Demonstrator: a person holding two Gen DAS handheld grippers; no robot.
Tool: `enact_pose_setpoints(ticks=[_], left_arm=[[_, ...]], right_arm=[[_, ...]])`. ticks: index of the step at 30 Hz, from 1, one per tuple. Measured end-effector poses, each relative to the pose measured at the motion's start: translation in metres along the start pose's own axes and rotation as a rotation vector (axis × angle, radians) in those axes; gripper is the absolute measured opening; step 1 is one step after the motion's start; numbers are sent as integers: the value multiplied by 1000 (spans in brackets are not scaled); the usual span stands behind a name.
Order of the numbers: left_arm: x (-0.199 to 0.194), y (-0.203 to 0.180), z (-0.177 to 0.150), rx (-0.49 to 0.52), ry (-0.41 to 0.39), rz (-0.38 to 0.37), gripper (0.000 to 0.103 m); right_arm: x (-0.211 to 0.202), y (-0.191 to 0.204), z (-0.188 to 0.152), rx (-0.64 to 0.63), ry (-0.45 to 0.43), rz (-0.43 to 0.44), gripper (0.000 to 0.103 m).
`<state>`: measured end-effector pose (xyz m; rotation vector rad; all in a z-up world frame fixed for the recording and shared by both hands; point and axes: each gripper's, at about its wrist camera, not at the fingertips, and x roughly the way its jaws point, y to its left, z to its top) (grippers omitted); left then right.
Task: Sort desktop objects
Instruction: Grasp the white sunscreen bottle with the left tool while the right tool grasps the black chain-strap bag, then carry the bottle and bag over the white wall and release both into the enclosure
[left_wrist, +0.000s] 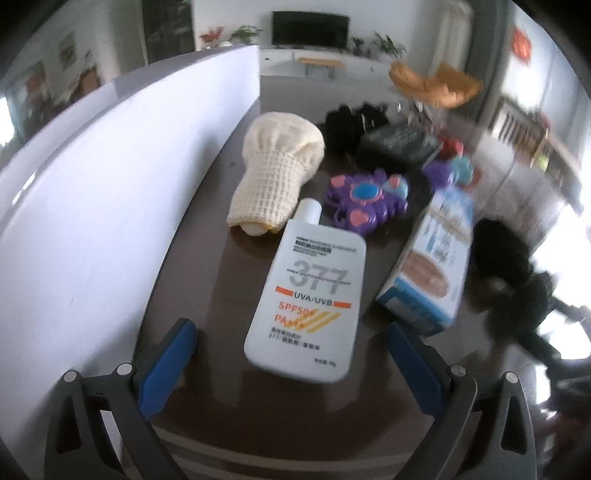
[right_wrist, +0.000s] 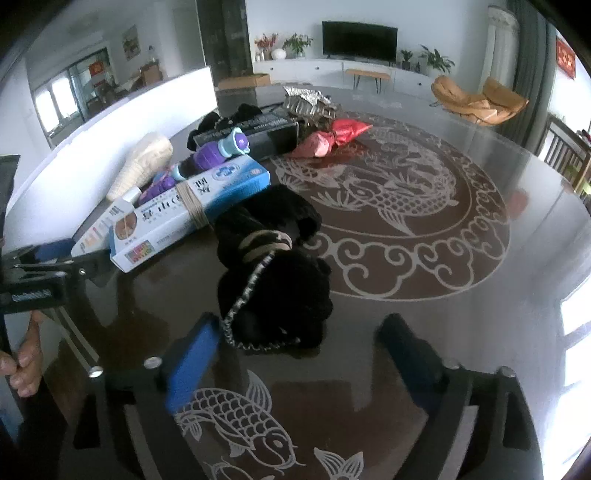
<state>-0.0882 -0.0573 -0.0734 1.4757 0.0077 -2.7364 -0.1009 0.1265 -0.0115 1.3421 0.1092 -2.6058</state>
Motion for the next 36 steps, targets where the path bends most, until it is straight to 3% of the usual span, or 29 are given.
enact_pose_setpoints(ticks=[5, 8, 10, 11, 12, 14, 15, 17, 18, 24, 28, 33, 36], left_arm=[[0, 3, -5, 65, -56, -58, 103], [3, 0, 0, 64, -26, -58, 103], [1, -9, 5, 117, -51, -94, 78], [-3, -13, 5, 135, -68, -101, 56], [-4, -13, 6, 128, -66, -114, 51], [-6, -10, 3, 101, -61, -150, 51], [-8, -9, 1, 87, -64, -163, 51], [-18, -3, -8, 46, -66, -201, 51], [-23, 1, -14, 20, -66, -225, 51], [-53, 3, -30, -64, -128, -305, 51], [-84, 14, -19, -118, -190, -357, 51], [-133, 62, 10, -179, -285, -360, 51], [-150, 114, 25, -231, -311, -279, 51]], right_arm=[[7, -6, 10, -48, 56, 37, 98], [13, -7, 23, -101, 131, 78, 98], [16, -2, 33, -143, 150, 100, 98], [18, 2, 39, -164, 157, 103, 98], [23, 8, 46, -195, 169, 88, 98], [29, 14, 49, -226, 197, 69, 96], [33, 15, 50, -230, 220, 87, 85], [25, 12, 52, -229, 197, 82, 36], [21, 9, 52, -221, 204, 74, 31], [-19, -9, 51, -169, 167, 107, 31], [-48, 0, 65, -162, 115, 133, 31], [-71, 59, 112, -202, 25, 247, 31], [-73, 117, 141, -247, -27, 334, 31]])
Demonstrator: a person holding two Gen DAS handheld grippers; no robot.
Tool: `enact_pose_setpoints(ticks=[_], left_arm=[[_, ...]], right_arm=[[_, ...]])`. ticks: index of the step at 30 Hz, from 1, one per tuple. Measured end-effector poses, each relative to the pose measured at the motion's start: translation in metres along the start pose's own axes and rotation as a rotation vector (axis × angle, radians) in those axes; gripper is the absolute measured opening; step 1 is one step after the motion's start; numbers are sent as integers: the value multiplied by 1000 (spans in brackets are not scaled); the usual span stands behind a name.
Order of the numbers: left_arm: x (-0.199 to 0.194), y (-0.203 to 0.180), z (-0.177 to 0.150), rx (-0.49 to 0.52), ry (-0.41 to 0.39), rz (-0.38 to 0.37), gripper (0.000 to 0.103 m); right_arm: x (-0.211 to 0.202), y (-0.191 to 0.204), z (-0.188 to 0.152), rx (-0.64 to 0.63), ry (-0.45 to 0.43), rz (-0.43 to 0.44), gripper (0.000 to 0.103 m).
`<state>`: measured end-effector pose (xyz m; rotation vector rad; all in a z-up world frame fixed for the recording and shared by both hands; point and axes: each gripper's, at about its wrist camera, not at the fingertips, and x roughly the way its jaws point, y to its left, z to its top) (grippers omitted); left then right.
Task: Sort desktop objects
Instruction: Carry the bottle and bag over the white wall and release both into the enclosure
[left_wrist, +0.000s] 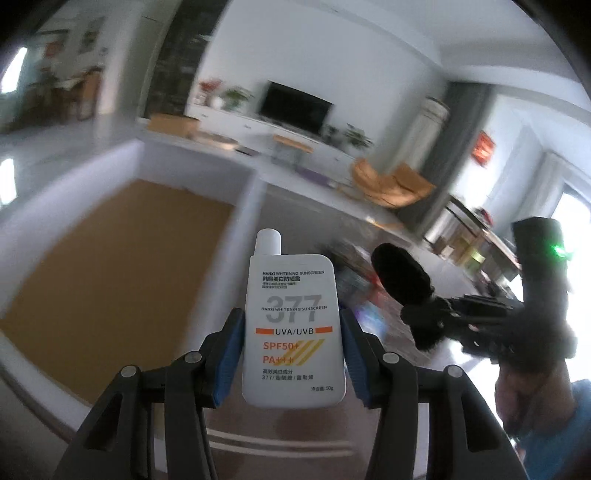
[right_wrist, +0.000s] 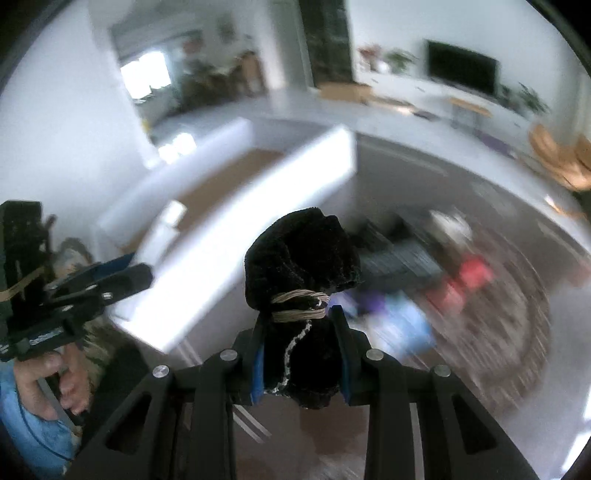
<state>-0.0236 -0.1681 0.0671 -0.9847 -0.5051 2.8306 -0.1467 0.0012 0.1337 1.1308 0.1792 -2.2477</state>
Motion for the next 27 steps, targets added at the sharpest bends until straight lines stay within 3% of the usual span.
enact_pose_setpoints(ticks=[5, 11, 12, 13, 14, 17, 19, 21, 25, 27], left_arm=[[4, 82, 29, -69, 47, 183, 51], [35, 136, 26, -101, 184, 313, 51], [37, 142, 23, -111, 205, 337, 51], [38, 143, 21, -96, 202, 346, 51], [36, 141, 19, -78, 195, 343, 54], [30, 133, 15, -68, 162, 362, 76], [19, 121, 12, -54, 106, 382, 79], [10, 98, 15, -38, 63, 356, 79], [-8, 30, 6, 53, 6, 203, 80], [-8, -13, -10, 114, 14, 94, 93]], right_arm=[[49, 88, 58, -97, -38, 128, 31], [142, 138, 84, -158, 78, 103, 36], [154, 139, 85, -160, 102, 100, 43], [164, 140, 86, -159, 123, 100, 58], [169, 139, 86, -156, 132, 96, 66], [152, 131, 86, -136, 70, 92, 82], [129, 118, 83, -116, 2, 92, 88], [100, 105, 75, -105, -63, 80, 90], [38, 59, 29, -79, -198, -38, 103], [21, 27, -1, -70, -222, -132, 103]])
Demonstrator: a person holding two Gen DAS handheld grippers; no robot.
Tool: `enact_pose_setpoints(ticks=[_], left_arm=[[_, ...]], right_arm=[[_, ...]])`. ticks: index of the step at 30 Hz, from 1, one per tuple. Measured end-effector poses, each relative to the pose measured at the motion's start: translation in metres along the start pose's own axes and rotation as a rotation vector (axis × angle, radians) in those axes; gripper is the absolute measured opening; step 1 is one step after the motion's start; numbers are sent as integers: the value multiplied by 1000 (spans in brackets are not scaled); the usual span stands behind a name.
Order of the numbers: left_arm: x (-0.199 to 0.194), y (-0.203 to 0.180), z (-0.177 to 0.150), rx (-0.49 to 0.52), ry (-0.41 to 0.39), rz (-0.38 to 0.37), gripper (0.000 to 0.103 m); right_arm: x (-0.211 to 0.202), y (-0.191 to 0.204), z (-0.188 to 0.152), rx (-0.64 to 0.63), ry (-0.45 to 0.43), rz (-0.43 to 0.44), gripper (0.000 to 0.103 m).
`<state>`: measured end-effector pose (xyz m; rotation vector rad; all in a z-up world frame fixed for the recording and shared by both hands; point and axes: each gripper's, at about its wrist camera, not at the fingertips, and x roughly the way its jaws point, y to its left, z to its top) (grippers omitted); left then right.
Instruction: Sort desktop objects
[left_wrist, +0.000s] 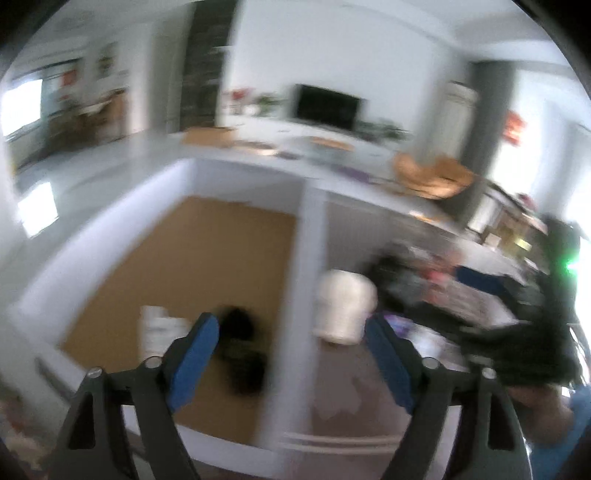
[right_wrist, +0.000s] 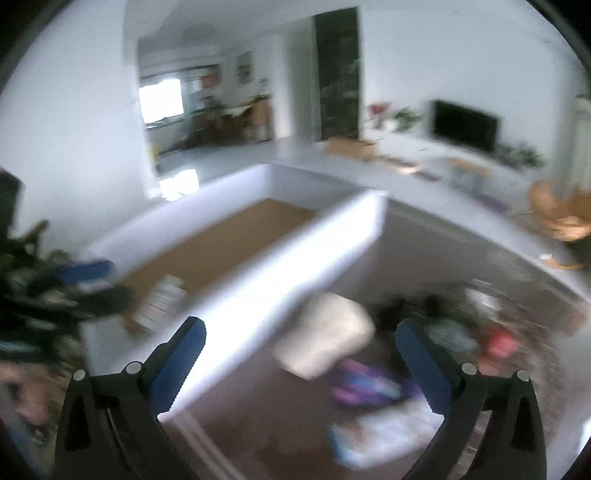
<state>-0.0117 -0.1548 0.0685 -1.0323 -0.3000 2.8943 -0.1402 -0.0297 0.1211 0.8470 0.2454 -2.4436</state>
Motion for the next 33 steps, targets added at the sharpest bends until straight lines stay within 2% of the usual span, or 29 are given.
enact_pose_setpoints(ticks=[2, 4, 5, 6, 9, 13, 19, 25, 33], left_arm=[[0, -32, -16, 40, 5, -68, 103], [16, -69, -45, 75, 50, -148, 103], [25, -78, -53, 83, 73, -162, 103], [44, -91, -71, 98, 121, -164, 103], [82, -105, -103, 130, 197, -136, 103], [105, -101, -118, 151, 242, -99, 103], [106, -90, -121, 175, 215, -60, 103], [102, -107, -130, 262, 214, 24, 103], [112, -112, -125, 254, 211, 31, 103]], right_arm=[[-11, -35, -31, 17, 28, -98, 103], [-17, -73, -64, 59, 87, -188, 103], [-19, -86, -79, 84, 118, -220, 103], [-20, -101, -94, 113, 153, -247, 103], [-22, -134, -142, 212, 251, -294, 103], [-29, -149, -176, 254, 282, -318, 103], [-17, -146, -183, 270, 272, -320, 103], [-17, -147, -187, 297, 273, -300, 103], [-16, -146, -186, 297, 274, -301, 103]])
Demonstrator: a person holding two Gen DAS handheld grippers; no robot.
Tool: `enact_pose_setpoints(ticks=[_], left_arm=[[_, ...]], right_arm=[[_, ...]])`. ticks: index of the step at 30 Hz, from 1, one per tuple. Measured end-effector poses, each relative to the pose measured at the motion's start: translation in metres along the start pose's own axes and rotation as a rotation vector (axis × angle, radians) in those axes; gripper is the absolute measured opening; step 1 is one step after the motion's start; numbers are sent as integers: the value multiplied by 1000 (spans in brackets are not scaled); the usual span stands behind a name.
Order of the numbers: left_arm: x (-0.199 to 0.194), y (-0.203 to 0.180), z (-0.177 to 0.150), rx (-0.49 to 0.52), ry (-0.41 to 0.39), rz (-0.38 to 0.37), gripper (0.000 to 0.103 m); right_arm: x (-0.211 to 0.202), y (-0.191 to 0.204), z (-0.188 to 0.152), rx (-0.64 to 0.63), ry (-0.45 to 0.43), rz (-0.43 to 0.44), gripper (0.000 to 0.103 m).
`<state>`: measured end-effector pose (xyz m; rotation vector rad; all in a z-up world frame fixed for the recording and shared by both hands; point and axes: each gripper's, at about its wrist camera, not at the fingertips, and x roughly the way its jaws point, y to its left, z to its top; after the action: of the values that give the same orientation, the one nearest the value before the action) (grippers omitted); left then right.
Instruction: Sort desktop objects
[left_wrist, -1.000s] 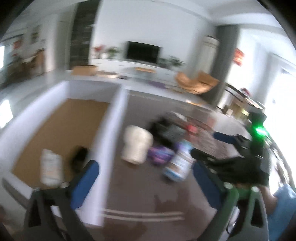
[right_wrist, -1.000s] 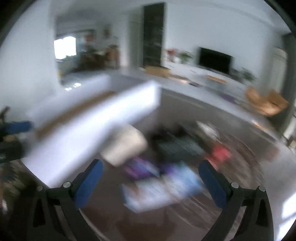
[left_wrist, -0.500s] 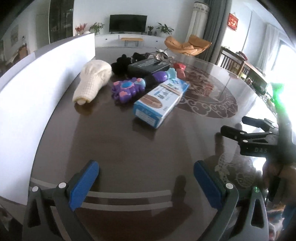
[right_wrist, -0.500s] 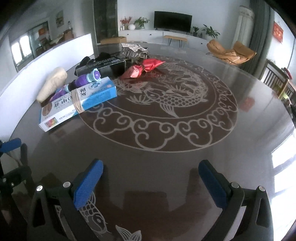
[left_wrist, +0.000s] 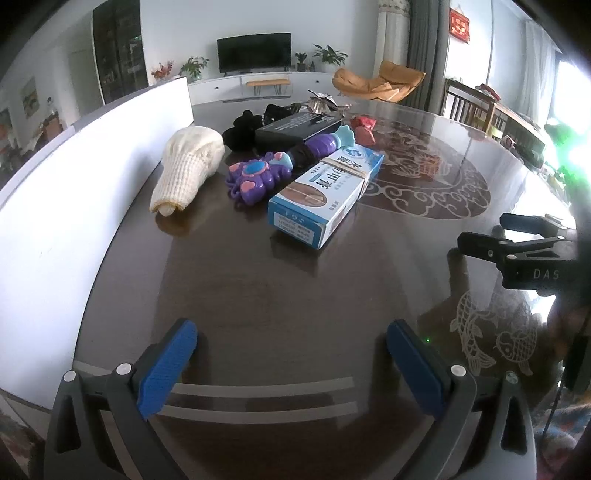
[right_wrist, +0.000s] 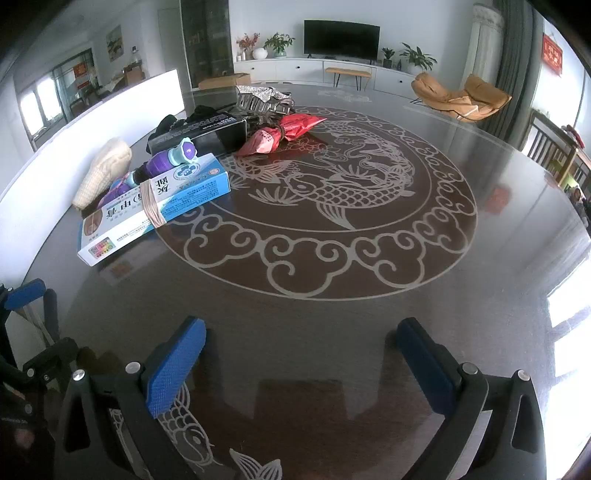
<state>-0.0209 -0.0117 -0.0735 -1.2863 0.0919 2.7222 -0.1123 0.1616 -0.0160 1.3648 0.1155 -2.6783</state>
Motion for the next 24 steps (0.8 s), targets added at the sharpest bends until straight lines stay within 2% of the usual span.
enact_pose_setpoints(ticks=[5, 14, 24], left_arm=[[7, -2, 13, -53, 78, 44, 103], [6, -1, 8, -63, 52, 45, 103], [0, -1, 1, -29, 20, 24, 103]], right_arm=[[1, 0, -1, 0, -2, -1, 103], [1, 2, -2, 9, -6, -11, 103], [2, 2, -2, 9, -7, -12, 103]])
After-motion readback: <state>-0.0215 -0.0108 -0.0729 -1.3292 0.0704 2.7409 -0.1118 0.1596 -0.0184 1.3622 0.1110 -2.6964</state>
